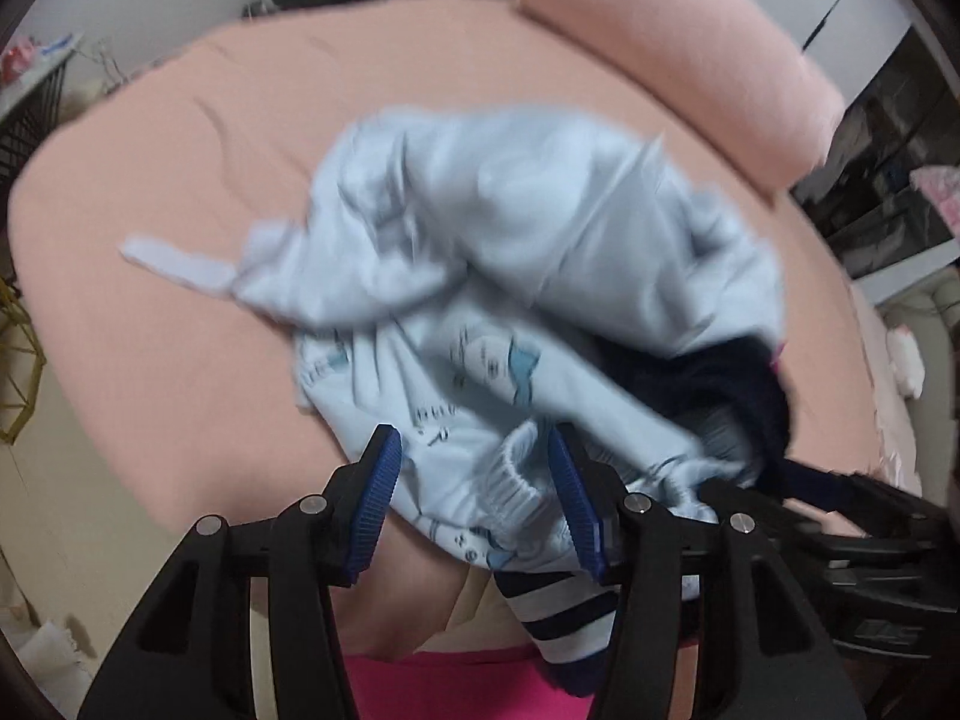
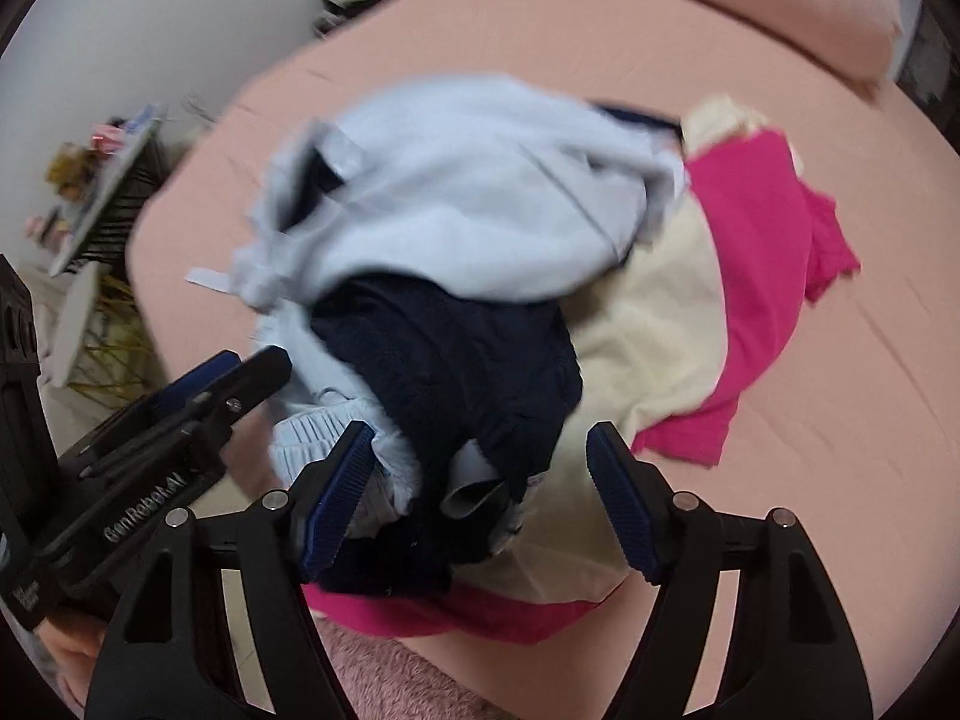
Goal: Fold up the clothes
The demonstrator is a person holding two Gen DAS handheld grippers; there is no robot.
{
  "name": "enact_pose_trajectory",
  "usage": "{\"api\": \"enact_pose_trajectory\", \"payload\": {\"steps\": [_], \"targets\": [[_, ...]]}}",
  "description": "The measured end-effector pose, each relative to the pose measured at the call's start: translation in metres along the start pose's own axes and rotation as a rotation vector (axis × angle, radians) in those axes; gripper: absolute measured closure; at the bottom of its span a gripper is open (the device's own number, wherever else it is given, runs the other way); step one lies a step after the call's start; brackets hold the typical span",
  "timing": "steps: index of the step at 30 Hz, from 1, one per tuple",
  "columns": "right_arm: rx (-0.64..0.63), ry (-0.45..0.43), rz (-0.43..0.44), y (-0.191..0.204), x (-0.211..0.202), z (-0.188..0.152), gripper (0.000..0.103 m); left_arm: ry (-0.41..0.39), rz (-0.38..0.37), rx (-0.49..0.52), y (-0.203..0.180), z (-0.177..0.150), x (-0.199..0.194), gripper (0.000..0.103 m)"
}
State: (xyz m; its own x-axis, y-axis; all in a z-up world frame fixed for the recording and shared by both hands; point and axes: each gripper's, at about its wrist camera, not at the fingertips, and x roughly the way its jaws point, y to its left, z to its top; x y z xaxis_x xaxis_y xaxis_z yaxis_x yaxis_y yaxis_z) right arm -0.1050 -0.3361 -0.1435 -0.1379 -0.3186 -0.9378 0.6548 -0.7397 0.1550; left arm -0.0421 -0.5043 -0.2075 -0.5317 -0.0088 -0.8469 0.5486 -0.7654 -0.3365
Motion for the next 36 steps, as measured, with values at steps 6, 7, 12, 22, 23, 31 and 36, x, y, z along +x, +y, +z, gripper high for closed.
{"api": "enact_pose_trajectory", "payload": {"steps": [6, 7, 12, 22, 23, 31, 36], "targets": [[-0.108, -0.02, 0.098, 0.013, -0.015, -0.016, 0.041, -0.038, 0.018, 0.09, 0.003, -0.021, -0.005, 0.096], [-0.112, -0.017, 0.108, 0.015, -0.016, -0.018, 0.041, -0.039, 0.038, 0.093, 0.006, -0.022, -0.006, 0.096], [-0.055, -0.012, 0.135, 0.015, -0.008, -0.014, 0.041, -0.056, 0.017, -0.001, 0.039, -0.022, -0.01, 0.096], [-0.004, 0.096, 0.149, 0.034, 0.039, 0.005, 0.026, -0.001, -0.028, 0.035, 0.027, -0.014, 0.029, 0.072], [-0.003, 0.104, 0.155, 0.033, 0.044, 0.004, 0.037, -0.013, -0.052, 0.032, 0.024, -0.017, 0.027, 0.084], [-0.012, -0.006, 0.251, 0.02, 0.018, -0.008, 0.075, -0.08, -0.216, 0.076, -0.009, -0.03, -0.018, 0.086], [0.014, -0.072, 0.302, 0.001, -0.021, -0.018, 0.078, -0.114, -0.332, 0.107, -0.048, -0.035, -0.045, 0.086]]}}
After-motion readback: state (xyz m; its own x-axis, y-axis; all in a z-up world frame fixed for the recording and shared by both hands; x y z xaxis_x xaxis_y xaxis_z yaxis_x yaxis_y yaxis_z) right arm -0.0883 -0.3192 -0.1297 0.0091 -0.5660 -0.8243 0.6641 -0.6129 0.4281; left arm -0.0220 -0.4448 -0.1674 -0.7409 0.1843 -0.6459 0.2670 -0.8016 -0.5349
